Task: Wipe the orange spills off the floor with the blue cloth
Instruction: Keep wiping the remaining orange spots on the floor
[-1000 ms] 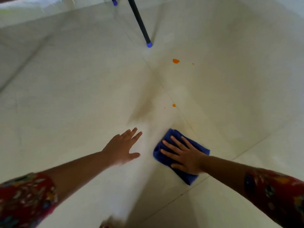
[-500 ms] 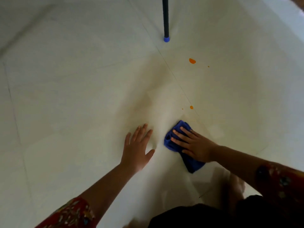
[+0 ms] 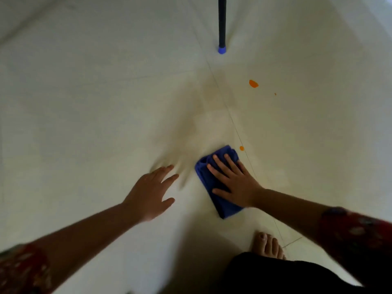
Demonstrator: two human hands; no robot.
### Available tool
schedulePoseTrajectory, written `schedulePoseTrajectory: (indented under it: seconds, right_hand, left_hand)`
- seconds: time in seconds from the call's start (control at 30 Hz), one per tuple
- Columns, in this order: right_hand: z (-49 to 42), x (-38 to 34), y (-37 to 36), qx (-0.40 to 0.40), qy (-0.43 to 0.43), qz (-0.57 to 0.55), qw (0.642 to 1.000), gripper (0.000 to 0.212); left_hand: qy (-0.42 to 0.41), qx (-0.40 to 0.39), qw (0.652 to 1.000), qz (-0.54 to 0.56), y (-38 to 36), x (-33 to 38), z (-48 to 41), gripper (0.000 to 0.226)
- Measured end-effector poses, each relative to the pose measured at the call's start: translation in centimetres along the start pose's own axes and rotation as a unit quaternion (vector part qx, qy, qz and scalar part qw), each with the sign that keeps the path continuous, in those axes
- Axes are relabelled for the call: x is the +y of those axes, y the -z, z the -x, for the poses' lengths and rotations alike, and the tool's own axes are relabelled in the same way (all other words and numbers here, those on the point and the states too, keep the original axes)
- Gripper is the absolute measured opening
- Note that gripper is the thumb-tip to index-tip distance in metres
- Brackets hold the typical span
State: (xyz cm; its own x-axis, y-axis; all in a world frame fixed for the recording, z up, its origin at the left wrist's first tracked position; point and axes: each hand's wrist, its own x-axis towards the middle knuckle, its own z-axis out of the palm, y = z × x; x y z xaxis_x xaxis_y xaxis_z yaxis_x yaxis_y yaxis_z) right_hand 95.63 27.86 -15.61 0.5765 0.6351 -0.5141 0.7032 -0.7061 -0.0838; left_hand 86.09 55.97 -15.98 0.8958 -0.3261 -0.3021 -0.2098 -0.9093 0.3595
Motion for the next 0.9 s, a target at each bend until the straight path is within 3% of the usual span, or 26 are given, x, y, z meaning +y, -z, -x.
schedulePoseTrajectory:
  seconds: [0.1,0.2,0.27,0.37,0.47,0.57,0.67,0.73,0.83,0.9]
  right_hand:
    - [-1.1,-2.4,-1.0,0.068,0.002,-0.026,0.997,0.066]
    - [1.9,-1.5,-3.8,0.084,0.139,0.042,0.986,0.061]
    - [4.2,1.8,-5.0,0.106,0.181,0.063,0.976,0.058]
    - [2.8,5.7,-4.2,0.147,0.097,0.043,0.983,0.056]
    - [-0.7,4.2,-2.3,0.172,0.034,-0.005,0.985,0.056]
    - [0.7,1.8,-3.8,0.166,0.108,-0.001,0.98,0.057]
    - [5.0,5.0,-5.8,0.157,0.172,-0.009,0.972,0.054]
    - [6.3,8.4,-6.2,0.177,0.083,-0.017,0.981,0.057]
    - [4.6,11.7,-4.7,0.184,-0.087,-0.037,0.978,0.065]
    - [1.3,11.7,-2.8,0.195,-0.135,-0.054,0.97,0.063]
  left_hand:
    - [-0.005,-0.031,0.999,-0.016,1.5,-0.1,-1.1,0.083]
    - [0.006,-0.033,0.999,-0.033,2.4,0.7,-2.4,0.088]
    - [0.05,-0.048,0.997,-0.024,2.1,1.5,-3.5,0.093]
    - [0.147,0.004,0.988,0.048,1.1,3.5,-5.5,0.081]
    - [0.229,0.059,0.965,0.113,-0.2,5.7,-7.5,0.068]
    - [0.241,0.078,0.96,0.118,-1.2,6.8,-8.7,0.065]
    - [0.244,0.058,0.965,0.074,-1.9,6.5,-8.9,0.073]
    - [0.245,0.052,0.967,0.046,-2.2,6.7,-8.9,0.076]
    - [0.248,0.106,0.963,0.013,-2.9,7.3,-8.8,0.077]
    - [0.254,0.131,0.958,-0.003,-3.3,7.7,-8.8,0.076]
